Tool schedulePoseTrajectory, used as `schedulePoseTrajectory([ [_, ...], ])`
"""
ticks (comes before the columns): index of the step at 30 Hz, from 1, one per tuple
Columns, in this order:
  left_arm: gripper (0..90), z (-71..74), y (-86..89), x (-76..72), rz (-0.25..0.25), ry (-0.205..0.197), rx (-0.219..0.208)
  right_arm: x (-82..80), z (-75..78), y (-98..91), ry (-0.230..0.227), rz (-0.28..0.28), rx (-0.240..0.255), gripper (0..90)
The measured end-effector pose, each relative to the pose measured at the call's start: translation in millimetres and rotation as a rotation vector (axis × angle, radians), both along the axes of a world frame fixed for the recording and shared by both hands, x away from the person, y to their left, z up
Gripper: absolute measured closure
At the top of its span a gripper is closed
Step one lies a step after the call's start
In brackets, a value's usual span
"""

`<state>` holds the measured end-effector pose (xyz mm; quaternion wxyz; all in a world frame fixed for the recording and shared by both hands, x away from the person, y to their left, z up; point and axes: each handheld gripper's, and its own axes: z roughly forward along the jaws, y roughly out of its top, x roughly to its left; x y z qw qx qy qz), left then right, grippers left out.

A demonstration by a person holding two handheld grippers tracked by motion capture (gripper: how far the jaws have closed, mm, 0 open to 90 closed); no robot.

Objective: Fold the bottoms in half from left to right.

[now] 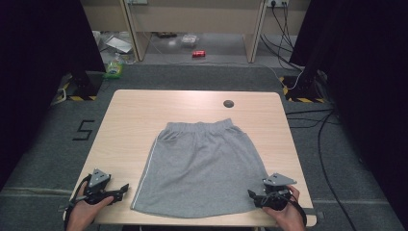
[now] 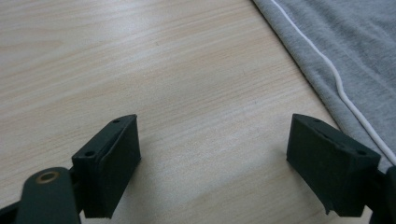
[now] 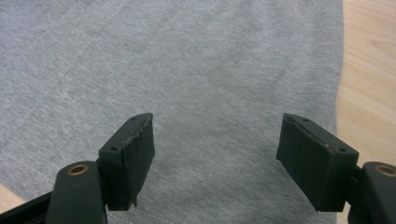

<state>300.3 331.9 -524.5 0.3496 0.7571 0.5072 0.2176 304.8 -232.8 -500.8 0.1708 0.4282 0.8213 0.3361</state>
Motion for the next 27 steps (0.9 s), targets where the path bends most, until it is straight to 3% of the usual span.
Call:
schedulePoseTrajectory([
  [8, 15.5, 0.7, -2.5, 4.5, 0.0, 0.008, -0.008, -0.7, 2.4, 2.3, -0.013, -0.003, 0.018, 27.5],
  [12, 16.5, 3.7, -4.0, 11.6, -0.01, 0.02, -0.068, -0.7, 3.8, 3.9, -0.019, -0.006, 0.028, 27.6],
  [14, 16.7, 6.3, -6.7, 17.8, -0.013, 0.015, -0.106, -0.3, 4.8, 6.0, -0.02, -0.008, 0.037, 27.5],
  [16, 16.8, 9.1, -10.3, 26.4, -0.024, 0.009, -0.086, -0.1, 5.5, 8.2, -0.023, -0.005, 0.033, 27.5],
  [27, 16.9, 20.9, -29.8, 78.7, -0.022, 0.008, -0.158, -1.6, 6.4, 17.5, -0.032, 0.014, 0.032, 27.6],
])
